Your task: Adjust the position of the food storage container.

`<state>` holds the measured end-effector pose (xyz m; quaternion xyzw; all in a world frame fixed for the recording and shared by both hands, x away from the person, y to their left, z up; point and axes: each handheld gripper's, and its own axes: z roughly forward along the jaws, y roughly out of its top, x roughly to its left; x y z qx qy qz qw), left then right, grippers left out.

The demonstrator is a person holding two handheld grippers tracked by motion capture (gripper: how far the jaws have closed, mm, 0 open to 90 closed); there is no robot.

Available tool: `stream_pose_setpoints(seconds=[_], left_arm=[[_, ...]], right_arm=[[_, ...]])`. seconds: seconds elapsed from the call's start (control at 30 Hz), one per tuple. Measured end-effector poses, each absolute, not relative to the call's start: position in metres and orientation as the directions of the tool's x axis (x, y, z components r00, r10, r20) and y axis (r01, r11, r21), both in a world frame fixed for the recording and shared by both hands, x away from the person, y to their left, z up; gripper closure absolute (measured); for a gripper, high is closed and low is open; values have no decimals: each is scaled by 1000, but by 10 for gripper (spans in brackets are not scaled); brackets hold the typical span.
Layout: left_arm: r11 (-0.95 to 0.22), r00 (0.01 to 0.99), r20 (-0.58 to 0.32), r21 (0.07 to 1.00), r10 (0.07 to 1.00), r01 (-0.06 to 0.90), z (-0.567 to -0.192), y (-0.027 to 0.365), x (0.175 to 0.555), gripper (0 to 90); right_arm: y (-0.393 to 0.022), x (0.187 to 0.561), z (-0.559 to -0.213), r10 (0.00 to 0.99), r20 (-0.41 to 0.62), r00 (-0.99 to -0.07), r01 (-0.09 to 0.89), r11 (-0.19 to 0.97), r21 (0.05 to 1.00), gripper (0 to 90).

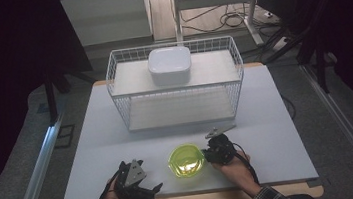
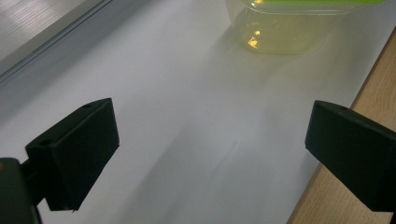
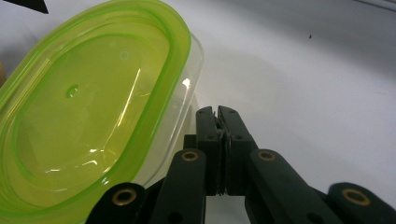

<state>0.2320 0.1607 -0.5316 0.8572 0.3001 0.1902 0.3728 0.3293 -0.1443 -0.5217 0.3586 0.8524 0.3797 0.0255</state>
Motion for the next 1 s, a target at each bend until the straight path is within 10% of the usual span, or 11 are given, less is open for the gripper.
stream_pose_setpoints(seconds=[0.43, 1.0], left_arm=[[-536, 743, 103, 758, 661, 372, -530, 163, 231, 27], [-522, 713, 110, 759, 692, 389, -528, 174, 226, 28]], right_arm=[[-168, 327, -505, 675, 110, -730, 539, 469, 699, 684], [-200, 307, -491, 660, 115, -743, 488, 416, 767, 144]])
